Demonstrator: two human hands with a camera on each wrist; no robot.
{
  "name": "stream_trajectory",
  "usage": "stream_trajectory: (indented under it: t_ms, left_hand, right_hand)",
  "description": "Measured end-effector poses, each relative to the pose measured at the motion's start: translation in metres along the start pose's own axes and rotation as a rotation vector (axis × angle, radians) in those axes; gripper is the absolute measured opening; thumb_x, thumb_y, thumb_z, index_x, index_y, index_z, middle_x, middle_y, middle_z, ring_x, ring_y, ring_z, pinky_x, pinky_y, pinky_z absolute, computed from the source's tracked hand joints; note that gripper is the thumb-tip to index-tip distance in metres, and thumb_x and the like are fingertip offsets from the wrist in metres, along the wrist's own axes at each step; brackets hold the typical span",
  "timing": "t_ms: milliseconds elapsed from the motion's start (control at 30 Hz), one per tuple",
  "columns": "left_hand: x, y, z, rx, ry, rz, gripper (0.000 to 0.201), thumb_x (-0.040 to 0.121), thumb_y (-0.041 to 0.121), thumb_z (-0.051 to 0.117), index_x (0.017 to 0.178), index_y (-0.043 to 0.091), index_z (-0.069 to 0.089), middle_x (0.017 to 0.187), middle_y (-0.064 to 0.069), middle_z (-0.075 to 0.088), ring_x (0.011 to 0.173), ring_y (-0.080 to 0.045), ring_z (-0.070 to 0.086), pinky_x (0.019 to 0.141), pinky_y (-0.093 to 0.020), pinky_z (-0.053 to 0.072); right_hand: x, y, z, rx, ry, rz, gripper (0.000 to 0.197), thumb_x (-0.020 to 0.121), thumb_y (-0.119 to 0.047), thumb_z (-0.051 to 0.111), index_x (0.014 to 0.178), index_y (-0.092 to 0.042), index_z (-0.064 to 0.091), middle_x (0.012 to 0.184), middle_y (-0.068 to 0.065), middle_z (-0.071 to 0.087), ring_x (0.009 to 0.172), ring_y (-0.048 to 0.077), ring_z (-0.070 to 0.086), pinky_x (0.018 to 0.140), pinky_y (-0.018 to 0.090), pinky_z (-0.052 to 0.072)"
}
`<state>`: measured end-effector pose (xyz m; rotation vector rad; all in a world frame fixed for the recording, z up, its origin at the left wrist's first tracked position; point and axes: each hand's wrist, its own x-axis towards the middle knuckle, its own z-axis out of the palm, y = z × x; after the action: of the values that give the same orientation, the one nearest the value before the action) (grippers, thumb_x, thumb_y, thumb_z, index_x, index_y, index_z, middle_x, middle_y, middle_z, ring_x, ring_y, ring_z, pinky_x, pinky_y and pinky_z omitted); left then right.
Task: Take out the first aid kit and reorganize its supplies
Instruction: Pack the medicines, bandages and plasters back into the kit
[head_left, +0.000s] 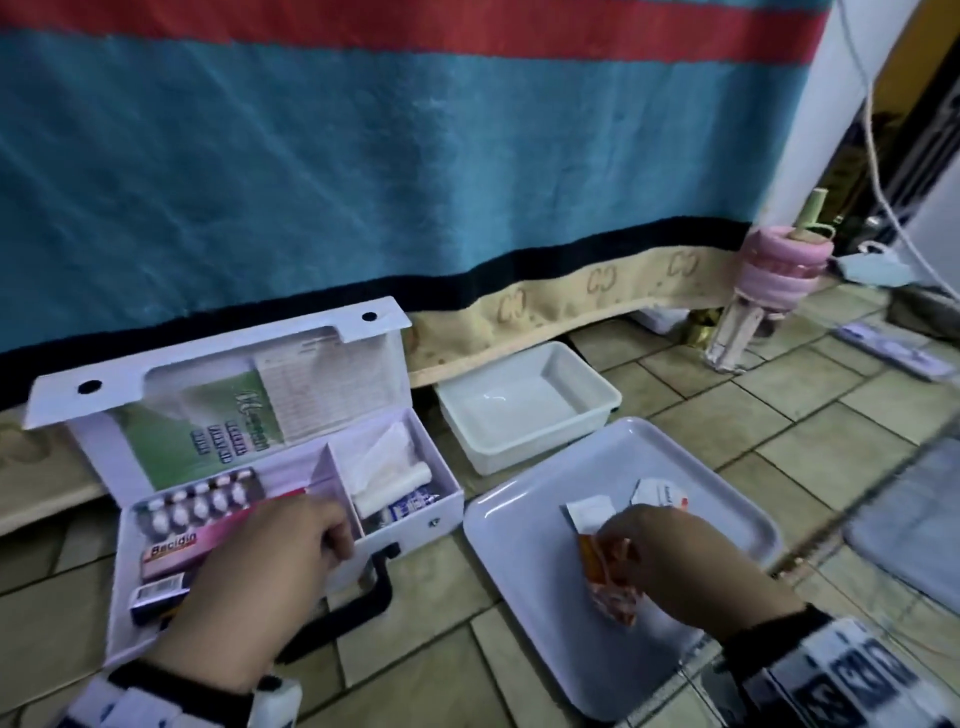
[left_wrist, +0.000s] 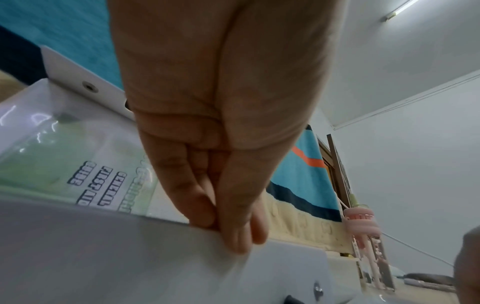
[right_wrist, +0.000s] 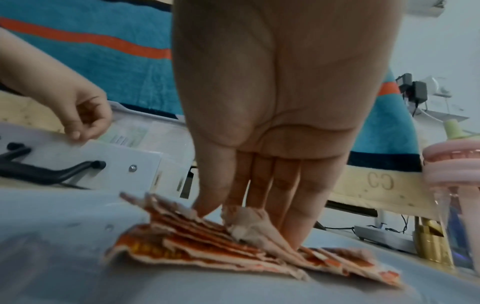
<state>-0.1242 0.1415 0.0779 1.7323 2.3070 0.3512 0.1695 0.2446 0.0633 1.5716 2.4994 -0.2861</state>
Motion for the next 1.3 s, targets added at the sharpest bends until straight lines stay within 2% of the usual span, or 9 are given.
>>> stream_trajectory:
  t_ms: [167,333,600,700,900,1000,1167,1233,1300]
  left_hand:
    - [0.002,0.000,0.004,0.021,0.000,-0.049,0.035,0.069,0.002,0.062,0.055,0.034,0.054,0.060,0.012,0.063,0.062,-0.001,0.058,0.059,-0.024,0.048]
    - [-0.002,0.002,0.006,-0.006,0.010,-0.030,0.038,0.067,-0.004,0.061,0.058,0.031,0.052,0.062,0.010,0.063,0.063,-0.003,0.059,0.058,-0.026,0.049]
    - [-0.004,0.002,0.004,-0.018,0.026,-0.027,0.027,0.076,0.009,0.065,0.069,0.032,0.053,0.072,0.014,0.063,0.070,0.002,0.056,0.062,-0.025,0.046]
    - [-0.006,0.002,0.002,-0.017,0.039,-0.020,0.015,0.079,0.017,0.065,0.076,0.029,0.059,0.077,0.015,0.065,0.075,-0.002,0.057,0.067,-0.026,0.048]
    - [-0.015,-0.007,-0.002,-0.091,0.048,-0.034,0.020,0.080,0.033,0.069,0.064,0.037,0.056,0.081,0.016,0.061,0.082,-0.004,0.056,0.075,-0.028,0.047]
    - [-0.026,-0.017,-0.008,-0.126,0.063,-0.075,0.018,0.081,0.035,0.068,0.066,0.037,0.058,0.082,0.018,0.060,0.081,-0.001,0.056,0.074,-0.022,0.046]
    - [-0.027,-0.023,-0.007,-0.114,0.092,-0.091,0.006,0.083,0.037,0.064,0.079,0.033,0.066,0.070,0.026,0.049,0.071,0.005,0.044,0.059,-0.007,0.032]
    - [-0.024,-0.024,-0.005,-0.089,0.085,-0.099,0.011,0.085,0.036,0.061,0.091,0.029,0.067,0.069,0.023,0.047,0.075,0.003,0.043,0.056,-0.007,0.029]
    - [-0.022,-0.025,-0.005,-0.072,0.061,-0.103,0.012,0.085,0.036,0.060,0.094,0.030,0.066,0.074,0.019,0.052,0.082,0.000,0.048,0.056,-0.012,0.031]
  right_hand:
    - [0.005,-0.009,-0.002,-0.064,-0.031,-0.023,0.042,0.089,-0.016,0.042,0.128,-0.032,0.050,0.126,-0.003,0.052,0.114,0.023,0.056,0.090,0.034,0.047]
    - [0.010,-0.017,-0.004,-0.024,-0.018,0.064,0.037,0.088,-0.014,0.046,0.121,-0.026,0.056,0.124,-0.002,0.054,0.115,0.023,0.054,0.088,0.033,0.046]
    - [0.008,-0.021,-0.016,0.100,0.093,0.070,0.019,0.085,-0.017,0.053,0.091,-0.031,0.065,0.096,-0.008,0.061,0.094,0.017,0.060,0.066,0.025,0.040]
    - [0.001,-0.031,-0.040,0.272,0.095,-0.050,0.015,0.080,-0.026,0.069,0.069,-0.032,0.060,0.073,-0.011,0.063,0.072,0.009,0.062,0.062,0.024,0.050]
    - [-0.002,-0.085,-0.092,0.431,0.070,-0.335,0.010,0.081,-0.025,0.069,0.077,-0.033,0.065,0.070,-0.014,0.067,0.070,-0.002,0.061,0.064,0.015,0.049]
    - [0.024,-0.113,-0.097,0.580,0.054,-0.418,0.016,0.082,-0.015,0.067,0.073,-0.029,0.064,0.060,-0.012,0.066,0.054,0.002,0.059,0.051,0.013,0.045]
    - [0.093,-0.161,-0.087,0.670,0.035,-0.453,0.014,0.087,-0.009,0.058,0.078,-0.019,0.058,0.084,0.008,0.074,0.076,0.025,0.067,0.072,0.042,0.056]
    - [0.110,-0.179,-0.084,0.717,0.100,-0.505,0.018,0.089,-0.007,0.056,0.076,-0.020,0.058,0.084,0.003,0.073,0.078,0.013,0.068,0.079,0.030,0.055]
    - [0.118,-0.192,-0.087,0.825,0.326,-0.530,0.024,0.091,-0.007,0.055,0.076,-0.025,0.052,0.076,-0.017,0.064,0.070,-0.010,0.057,0.069,0.002,0.043]
